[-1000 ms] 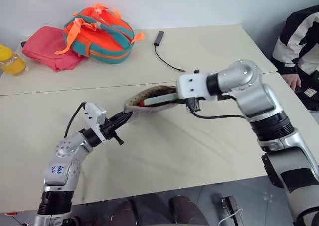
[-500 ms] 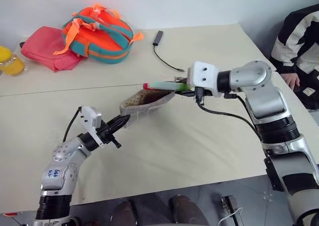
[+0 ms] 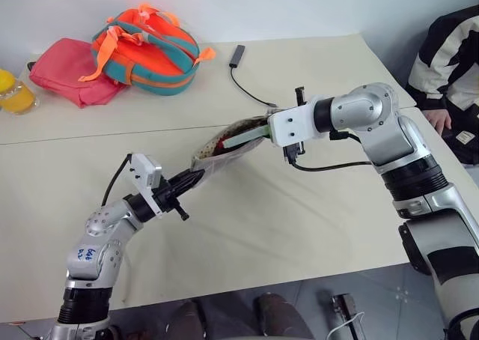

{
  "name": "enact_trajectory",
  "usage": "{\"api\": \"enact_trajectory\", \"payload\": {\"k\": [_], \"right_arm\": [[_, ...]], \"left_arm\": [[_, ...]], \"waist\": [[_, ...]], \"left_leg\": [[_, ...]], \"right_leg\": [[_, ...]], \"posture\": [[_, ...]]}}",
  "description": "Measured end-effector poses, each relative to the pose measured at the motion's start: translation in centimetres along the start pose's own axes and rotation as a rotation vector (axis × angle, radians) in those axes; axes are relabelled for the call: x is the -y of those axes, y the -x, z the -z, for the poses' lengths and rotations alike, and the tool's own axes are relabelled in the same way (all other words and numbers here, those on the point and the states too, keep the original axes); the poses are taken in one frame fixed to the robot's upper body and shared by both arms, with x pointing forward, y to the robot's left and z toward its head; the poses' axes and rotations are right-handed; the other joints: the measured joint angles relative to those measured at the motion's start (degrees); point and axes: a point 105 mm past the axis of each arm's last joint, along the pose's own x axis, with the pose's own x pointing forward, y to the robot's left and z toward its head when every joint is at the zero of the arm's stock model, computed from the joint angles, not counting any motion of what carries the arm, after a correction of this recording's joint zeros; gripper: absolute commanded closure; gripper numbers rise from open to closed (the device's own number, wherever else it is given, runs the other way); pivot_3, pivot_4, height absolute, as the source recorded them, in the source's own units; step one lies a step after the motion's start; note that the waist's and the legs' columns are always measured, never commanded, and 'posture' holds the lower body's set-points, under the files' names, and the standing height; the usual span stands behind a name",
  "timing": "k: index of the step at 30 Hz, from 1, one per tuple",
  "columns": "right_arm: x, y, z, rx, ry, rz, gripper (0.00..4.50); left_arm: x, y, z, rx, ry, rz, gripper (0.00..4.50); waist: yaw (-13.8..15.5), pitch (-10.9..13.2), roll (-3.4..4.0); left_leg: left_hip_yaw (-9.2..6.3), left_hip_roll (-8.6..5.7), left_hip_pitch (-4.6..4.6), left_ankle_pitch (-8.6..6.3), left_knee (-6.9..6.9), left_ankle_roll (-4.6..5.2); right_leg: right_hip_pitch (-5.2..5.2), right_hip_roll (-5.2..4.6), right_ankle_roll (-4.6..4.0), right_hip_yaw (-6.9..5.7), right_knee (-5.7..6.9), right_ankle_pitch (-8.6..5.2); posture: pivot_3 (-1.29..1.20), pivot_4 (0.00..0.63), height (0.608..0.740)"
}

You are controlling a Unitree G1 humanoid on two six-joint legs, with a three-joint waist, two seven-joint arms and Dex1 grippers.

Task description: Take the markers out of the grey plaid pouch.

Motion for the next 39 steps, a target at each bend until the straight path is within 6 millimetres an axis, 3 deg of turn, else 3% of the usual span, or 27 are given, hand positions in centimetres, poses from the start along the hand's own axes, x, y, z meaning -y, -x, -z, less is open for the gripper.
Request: {"api": "enact_trajectory", "payload": {"k": [6,19,20,25,39], "right_arm": [[-1.8,-2.0,-1.2,0.04,0.002,-0.065,3.75],[-4.7,-3.4,-1.0,0.011,-0.014,-0.145,3.75],[-4.8,-3.4,-1.0,0.012,-0.021,-0.149,3.04],[-5.2,-3.5,-1.6,0.043,-0.041,-0.176,1.55],[-6.6,-5.2,-1.3,0.057,-0.071,-0.139,1.55]], "left_arm": [[2.1,-1.0,0.4,-0.033,-0.004,0.103,4.5],[1.7,0.1,0.2,-0.041,0.03,0.114,4.5],[1.7,0.1,0.2,-0.042,0.03,0.116,4.5],[1.8,0.1,0.3,-0.038,0.037,0.116,4.5],[2.0,0.6,1.0,-0.051,0.054,0.114,4.5]], "waist": [[0.06,0.0,0.0],[0.08,0.0,0.0],[0.12,0.0,0.0],[0.16,0.0,0.0],[0.0,0.0,0.0]], "left_leg": [[0.01,-0.01,0.0,0.0,0.02,-0.01],[0.0,-0.01,0.0,0.0,0.06,-0.01],[0.0,-0.02,0.0,0.0,0.06,-0.01],[-0.01,-0.02,0.0,0.0,0.06,-0.01],[-0.01,-0.01,0.0,0.0,0.09,-0.01]], "right_leg": [[-0.01,0.01,0.0,0.0,0.05,0.0],[-0.01,0.03,0.0,-0.01,0.09,0.0],[-0.01,0.02,0.0,-0.01,0.08,0.0],[-0.01,0.01,0.0,-0.01,0.09,0.0],[0.0,0.03,0.0,0.01,0.1,0.0]], "posture": [[0.0,0.15,0.74],[0.0,0.15,0.74],[0.0,0.15,0.74],[0.0,0.15,0.74],[0.0,0.15,0.74]]}}
